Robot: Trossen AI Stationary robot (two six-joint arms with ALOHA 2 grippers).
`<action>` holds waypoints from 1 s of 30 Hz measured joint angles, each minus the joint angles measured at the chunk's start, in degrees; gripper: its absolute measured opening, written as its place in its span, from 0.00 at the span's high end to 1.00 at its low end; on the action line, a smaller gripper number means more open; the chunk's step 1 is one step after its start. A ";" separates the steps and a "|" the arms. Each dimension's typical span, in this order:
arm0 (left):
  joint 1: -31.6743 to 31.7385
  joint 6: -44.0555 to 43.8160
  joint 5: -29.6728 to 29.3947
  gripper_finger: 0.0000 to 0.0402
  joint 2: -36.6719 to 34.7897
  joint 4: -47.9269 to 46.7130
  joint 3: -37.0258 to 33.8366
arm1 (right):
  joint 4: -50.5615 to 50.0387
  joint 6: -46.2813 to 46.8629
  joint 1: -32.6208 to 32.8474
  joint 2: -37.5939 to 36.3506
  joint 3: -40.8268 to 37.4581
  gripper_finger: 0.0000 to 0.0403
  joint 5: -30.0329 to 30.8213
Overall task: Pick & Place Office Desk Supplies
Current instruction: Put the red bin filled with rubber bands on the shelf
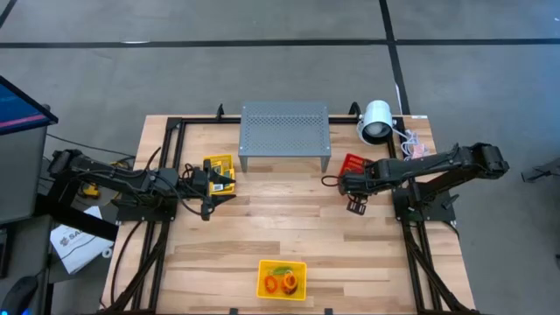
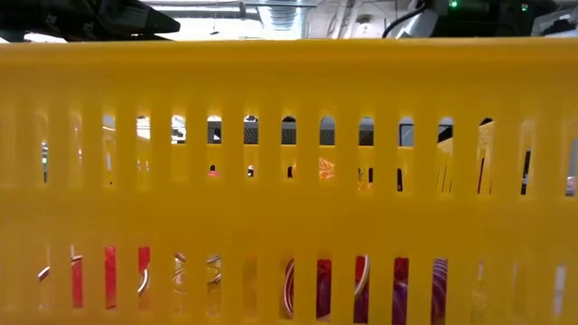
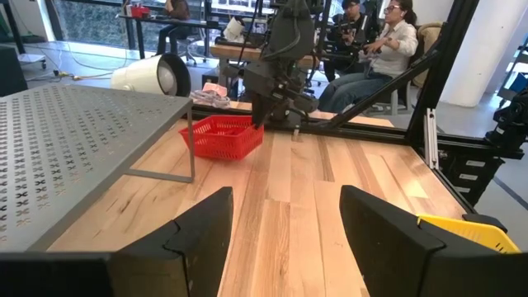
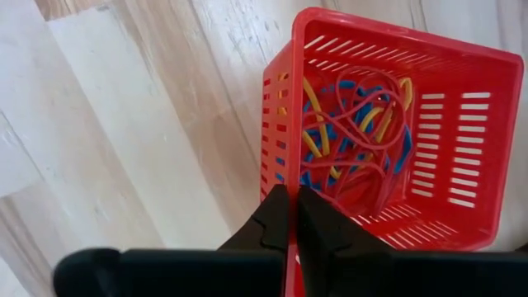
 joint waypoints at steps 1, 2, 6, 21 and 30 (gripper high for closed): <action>0.00 0.00 0.00 0.46 0.00 0.00 0.00 | -0.17 0.24 0.01 0.00 0.00 1.00 0.11; 0.01 0.00 0.00 0.46 0.00 0.00 0.00 | -0.42 0.48 0.10 0.00 0.00 1.00 0.19; 0.00 0.00 0.04 0.46 0.00 0.00 0.00 | -1.52 1.54 1.19 0.00 0.00 1.00 1.66; 0.00 0.00 0.31 0.46 0.00 0.02 0.00 | -7.48 6.20 5.83 -0.02 4.21 1.00 7.70; 0.00 0.00 0.26 0.46 0.00 0.04 0.00 | -14.44 8.83 8.88 -0.02 11.07 1.00 10.94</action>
